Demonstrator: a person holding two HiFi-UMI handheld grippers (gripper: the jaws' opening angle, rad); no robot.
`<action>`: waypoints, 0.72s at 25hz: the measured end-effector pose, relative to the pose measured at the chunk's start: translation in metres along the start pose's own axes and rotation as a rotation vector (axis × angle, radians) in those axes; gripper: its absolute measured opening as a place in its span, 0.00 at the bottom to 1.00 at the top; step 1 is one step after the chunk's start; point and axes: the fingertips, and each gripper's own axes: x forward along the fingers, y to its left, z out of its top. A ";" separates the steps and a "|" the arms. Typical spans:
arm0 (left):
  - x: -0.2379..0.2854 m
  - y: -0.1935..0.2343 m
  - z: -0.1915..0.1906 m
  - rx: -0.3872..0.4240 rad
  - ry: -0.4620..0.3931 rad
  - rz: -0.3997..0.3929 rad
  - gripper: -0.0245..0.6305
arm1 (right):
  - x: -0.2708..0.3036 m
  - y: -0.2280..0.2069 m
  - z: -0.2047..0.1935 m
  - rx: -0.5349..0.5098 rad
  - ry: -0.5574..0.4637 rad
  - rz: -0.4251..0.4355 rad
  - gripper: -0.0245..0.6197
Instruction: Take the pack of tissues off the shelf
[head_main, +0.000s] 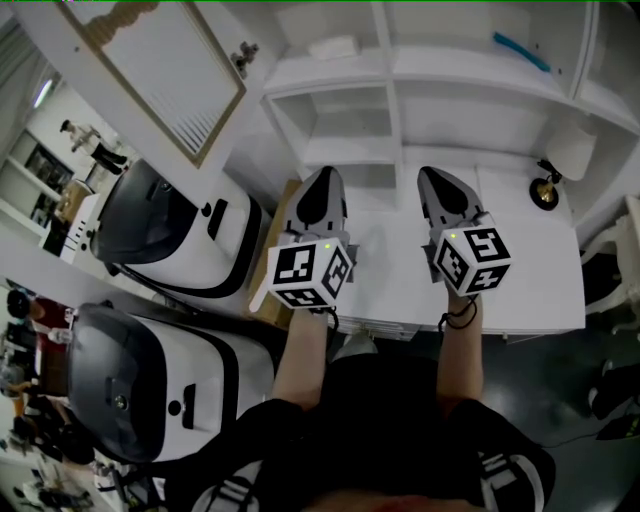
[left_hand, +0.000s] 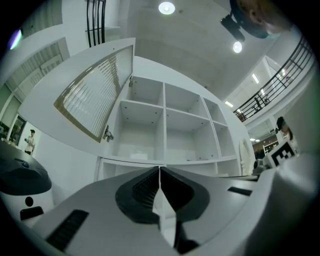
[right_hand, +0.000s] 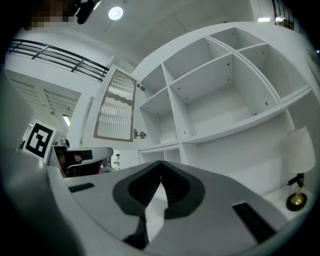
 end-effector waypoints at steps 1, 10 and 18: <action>0.004 0.001 0.002 0.000 -0.007 -0.003 0.05 | 0.003 -0.001 0.001 -0.002 -0.003 0.003 0.07; 0.042 0.003 0.014 0.030 -0.020 -0.061 0.05 | 0.025 -0.007 0.022 -0.069 -0.042 0.005 0.07; 0.074 0.016 0.034 0.083 -0.013 -0.110 0.09 | 0.031 -0.013 0.027 -0.095 -0.052 -0.012 0.07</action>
